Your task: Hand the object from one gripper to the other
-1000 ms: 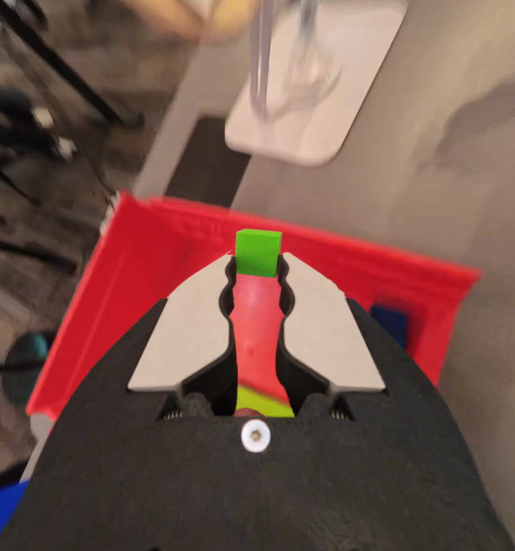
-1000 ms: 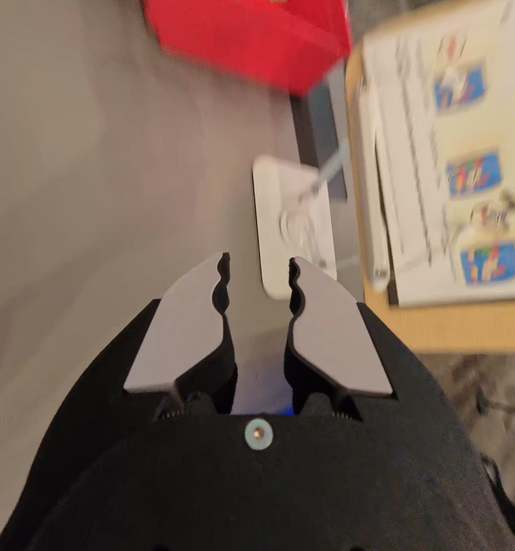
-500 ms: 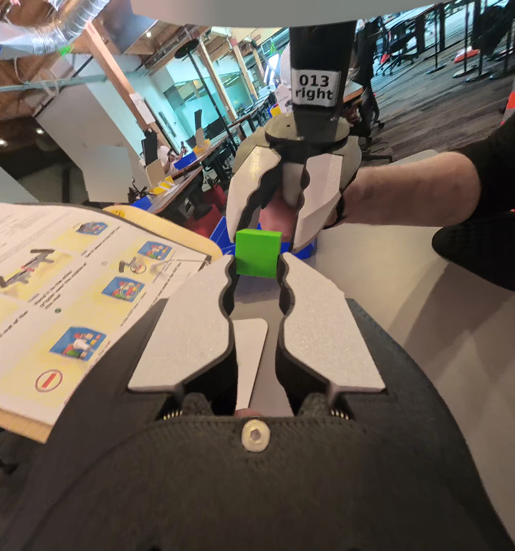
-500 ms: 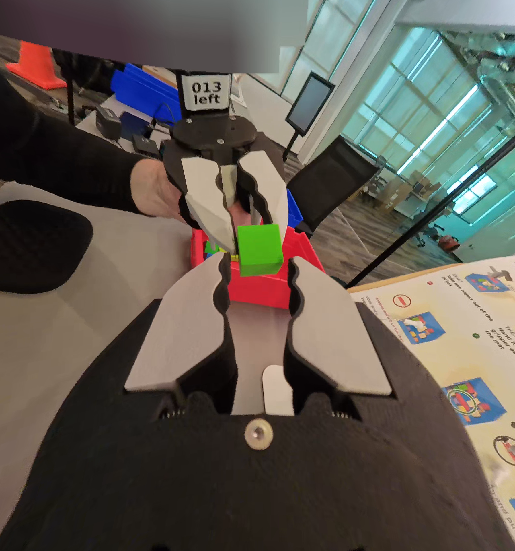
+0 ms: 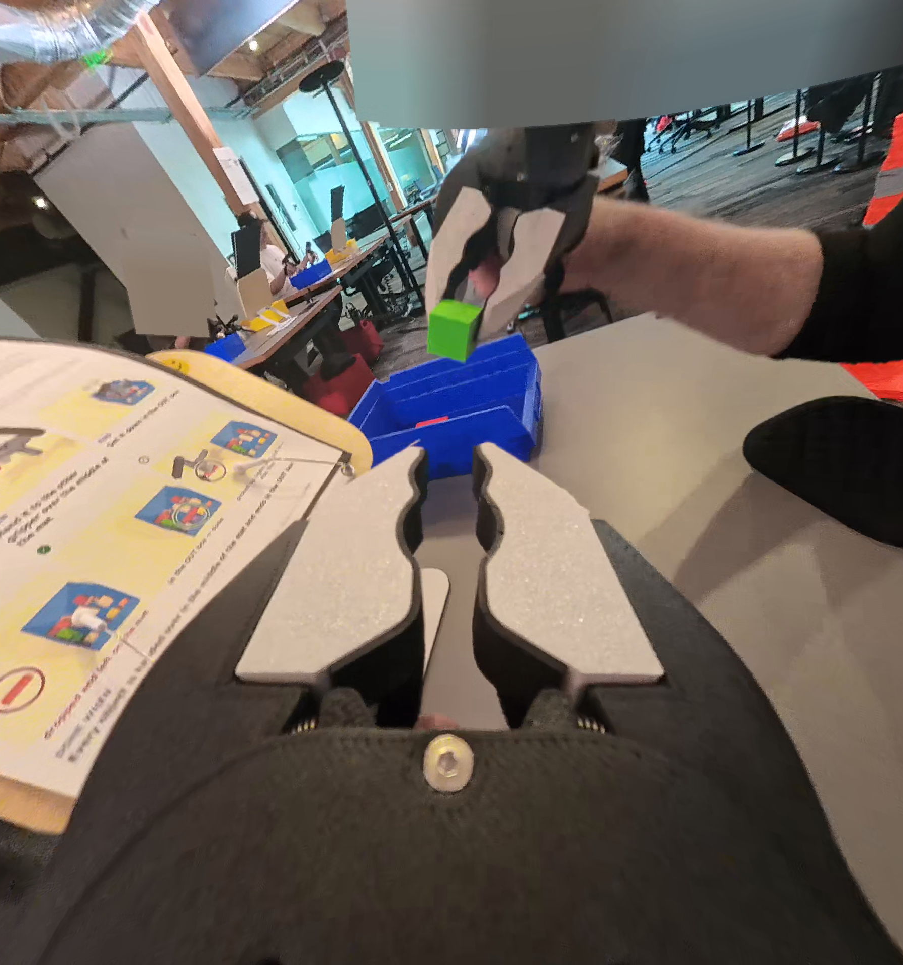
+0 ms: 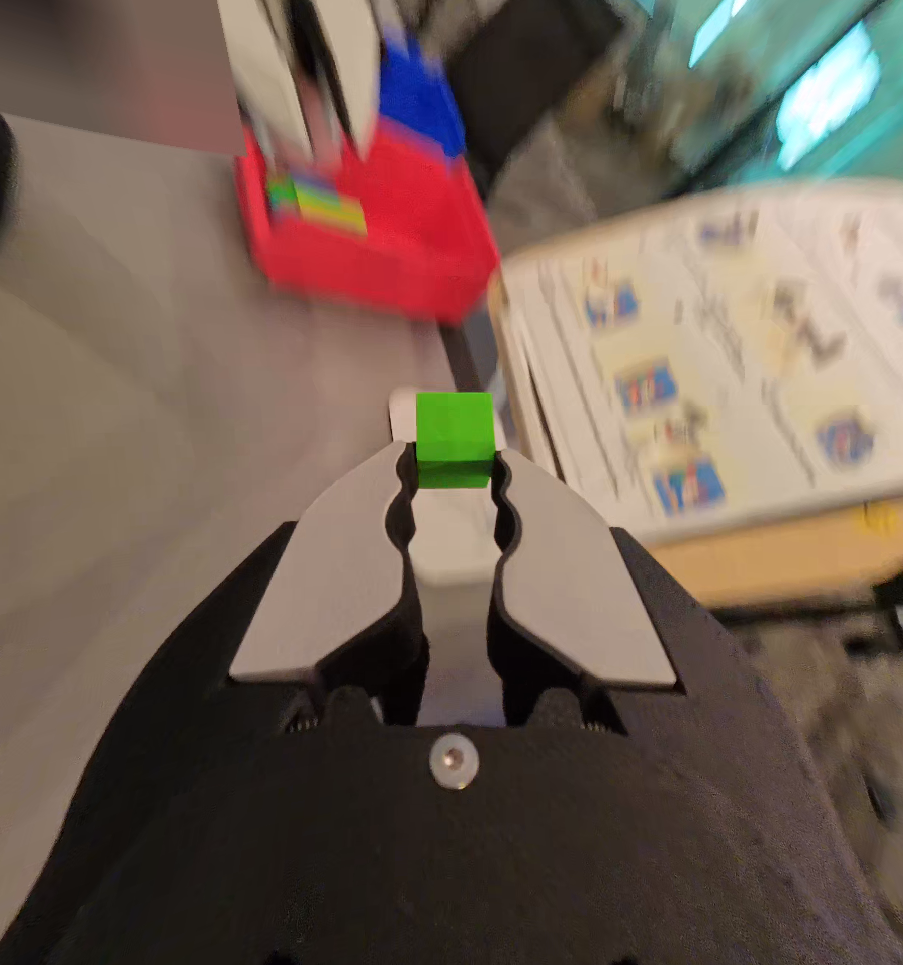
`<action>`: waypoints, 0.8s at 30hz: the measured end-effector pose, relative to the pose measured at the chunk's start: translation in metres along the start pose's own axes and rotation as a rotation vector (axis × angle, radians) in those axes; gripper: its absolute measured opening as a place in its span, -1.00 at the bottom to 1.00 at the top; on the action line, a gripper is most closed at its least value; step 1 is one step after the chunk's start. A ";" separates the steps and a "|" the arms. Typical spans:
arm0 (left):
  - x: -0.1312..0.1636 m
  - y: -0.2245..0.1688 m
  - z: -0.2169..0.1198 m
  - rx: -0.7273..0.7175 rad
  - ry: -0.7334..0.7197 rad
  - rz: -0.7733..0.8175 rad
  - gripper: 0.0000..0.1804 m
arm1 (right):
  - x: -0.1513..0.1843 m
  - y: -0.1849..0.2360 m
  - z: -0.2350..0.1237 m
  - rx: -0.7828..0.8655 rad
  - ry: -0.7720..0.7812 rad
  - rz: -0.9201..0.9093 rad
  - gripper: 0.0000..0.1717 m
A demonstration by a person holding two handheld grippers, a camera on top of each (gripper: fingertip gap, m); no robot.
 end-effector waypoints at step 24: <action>0.072 0.002 0.004 -0.084 0.227 -0.109 -0.88 | 0.317 0.015 0.007 -0.541 1.045 0.141 -0.70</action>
Point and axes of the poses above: each gripper's, where its closed fingertips meet, z out along the fingers, x out of its underside, y = z × x across the jaws, the point moved 3 cm from there along -z, back along the fingers, and after that the axes turned 5 degrees about -z, right-handed, at the moved point
